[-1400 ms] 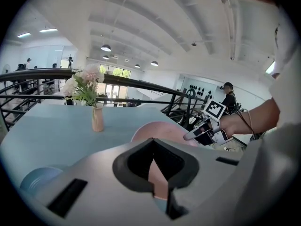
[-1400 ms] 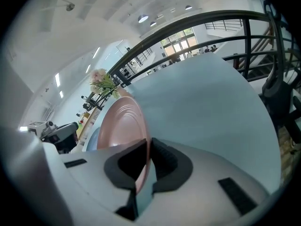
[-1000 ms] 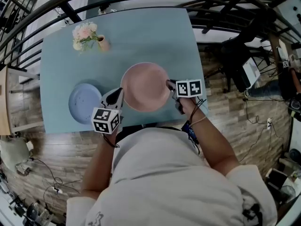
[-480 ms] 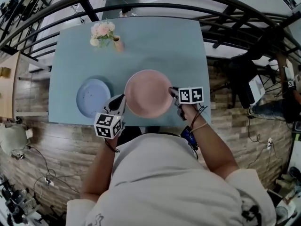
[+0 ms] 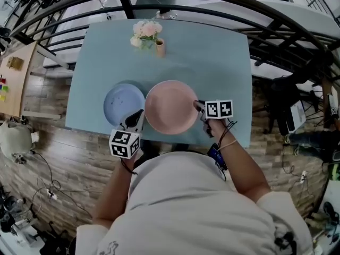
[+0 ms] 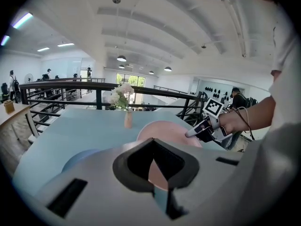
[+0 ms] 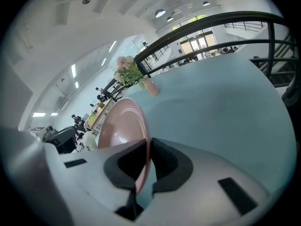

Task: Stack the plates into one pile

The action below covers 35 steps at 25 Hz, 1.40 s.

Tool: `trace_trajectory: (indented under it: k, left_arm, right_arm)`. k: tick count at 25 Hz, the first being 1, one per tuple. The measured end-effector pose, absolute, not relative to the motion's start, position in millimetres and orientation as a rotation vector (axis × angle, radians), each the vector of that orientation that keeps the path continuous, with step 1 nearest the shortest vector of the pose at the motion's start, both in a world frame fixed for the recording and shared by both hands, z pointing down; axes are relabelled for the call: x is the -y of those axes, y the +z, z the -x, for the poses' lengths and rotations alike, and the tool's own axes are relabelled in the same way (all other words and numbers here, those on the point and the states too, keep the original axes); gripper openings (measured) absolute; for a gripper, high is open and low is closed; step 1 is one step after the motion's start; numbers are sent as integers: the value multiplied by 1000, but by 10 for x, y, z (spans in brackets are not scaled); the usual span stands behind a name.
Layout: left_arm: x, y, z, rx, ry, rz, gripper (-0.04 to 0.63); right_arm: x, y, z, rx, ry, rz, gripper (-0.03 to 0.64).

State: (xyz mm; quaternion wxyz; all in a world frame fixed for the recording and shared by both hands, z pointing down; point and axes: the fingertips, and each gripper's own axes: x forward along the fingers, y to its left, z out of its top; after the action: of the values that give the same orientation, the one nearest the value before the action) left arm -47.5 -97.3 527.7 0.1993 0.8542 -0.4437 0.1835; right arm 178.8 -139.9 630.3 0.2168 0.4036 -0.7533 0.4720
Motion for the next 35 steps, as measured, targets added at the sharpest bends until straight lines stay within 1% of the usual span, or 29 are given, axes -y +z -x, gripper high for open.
trace_trajectory:
  k: [19,28,35]
  left_arm:
    - [1129,5516,1976,1199,473,-2327,5]
    - [1124,5678,2427,1196,464,-2279,5]
    - [1144,5765,2658,1197,471,-2253,5]
  right_arm:
    - [1462,6485,-166,2023,1346,-1085,34]
    - [1513,6643,332,1993,1362,-1052,40]
    - [1590,6735,543,1970,1377,-1053,40]
